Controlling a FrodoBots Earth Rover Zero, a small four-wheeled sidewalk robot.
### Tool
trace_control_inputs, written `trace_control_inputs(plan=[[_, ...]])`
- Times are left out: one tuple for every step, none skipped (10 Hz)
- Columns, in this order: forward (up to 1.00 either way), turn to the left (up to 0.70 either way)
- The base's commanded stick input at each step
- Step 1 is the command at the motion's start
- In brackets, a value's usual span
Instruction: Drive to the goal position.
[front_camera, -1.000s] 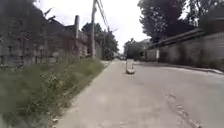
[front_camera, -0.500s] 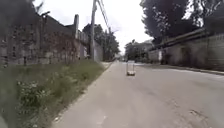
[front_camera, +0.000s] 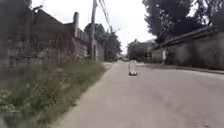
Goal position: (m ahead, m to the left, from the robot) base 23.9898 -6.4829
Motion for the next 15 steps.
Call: trace_control_inputs(plan=[[1.00, -0.16], [1.00, -0.39], [1.00, -0.09], [1.00, -0.05], [1.00, -0.32], [1.00, -0.25], [1.00, -0.05], [1.00, -0.30], [1.00, -0.22], [1.00, -0.19], [1.00, -0.34], [1.00, -0.31], [1.00, -0.25], [1.00, -0.36], [1.00, -0.40]])
